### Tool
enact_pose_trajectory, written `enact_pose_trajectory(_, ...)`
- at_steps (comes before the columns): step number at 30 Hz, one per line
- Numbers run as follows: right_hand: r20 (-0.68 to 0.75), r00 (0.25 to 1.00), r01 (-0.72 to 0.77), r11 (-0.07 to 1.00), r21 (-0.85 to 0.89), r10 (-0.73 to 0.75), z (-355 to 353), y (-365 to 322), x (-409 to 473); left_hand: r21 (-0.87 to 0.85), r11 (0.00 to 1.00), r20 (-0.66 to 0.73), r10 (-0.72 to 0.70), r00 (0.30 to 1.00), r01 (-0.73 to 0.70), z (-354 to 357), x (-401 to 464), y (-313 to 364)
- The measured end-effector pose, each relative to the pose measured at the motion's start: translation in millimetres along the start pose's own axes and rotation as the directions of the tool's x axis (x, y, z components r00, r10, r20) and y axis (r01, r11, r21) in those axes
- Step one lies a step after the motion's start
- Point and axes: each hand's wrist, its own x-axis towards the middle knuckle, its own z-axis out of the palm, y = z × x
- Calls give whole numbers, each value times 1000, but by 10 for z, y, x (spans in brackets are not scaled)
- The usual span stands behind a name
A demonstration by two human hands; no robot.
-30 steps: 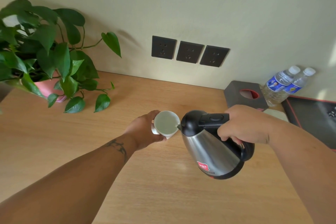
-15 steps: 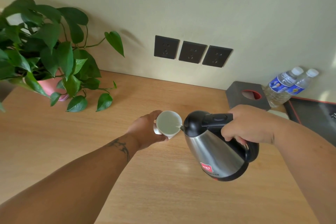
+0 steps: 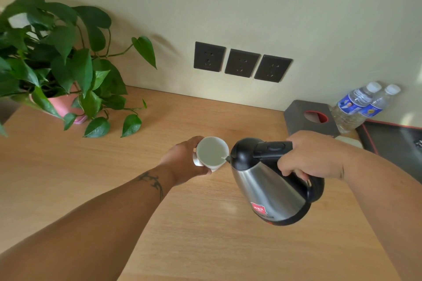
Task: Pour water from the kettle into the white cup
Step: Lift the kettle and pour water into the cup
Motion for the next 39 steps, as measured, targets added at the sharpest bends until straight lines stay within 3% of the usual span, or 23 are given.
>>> enact_pose_trajectory(26,-1,1000,18,999,28,-18,54,121,89,-4,1000,-4,4,1000,-4,13,0,-17)
enact_pose_trajectory(39,-42,995,99,980,170,-93,240,381,76,-12,1000,-6,16,1000,-16,14,-17,-18)
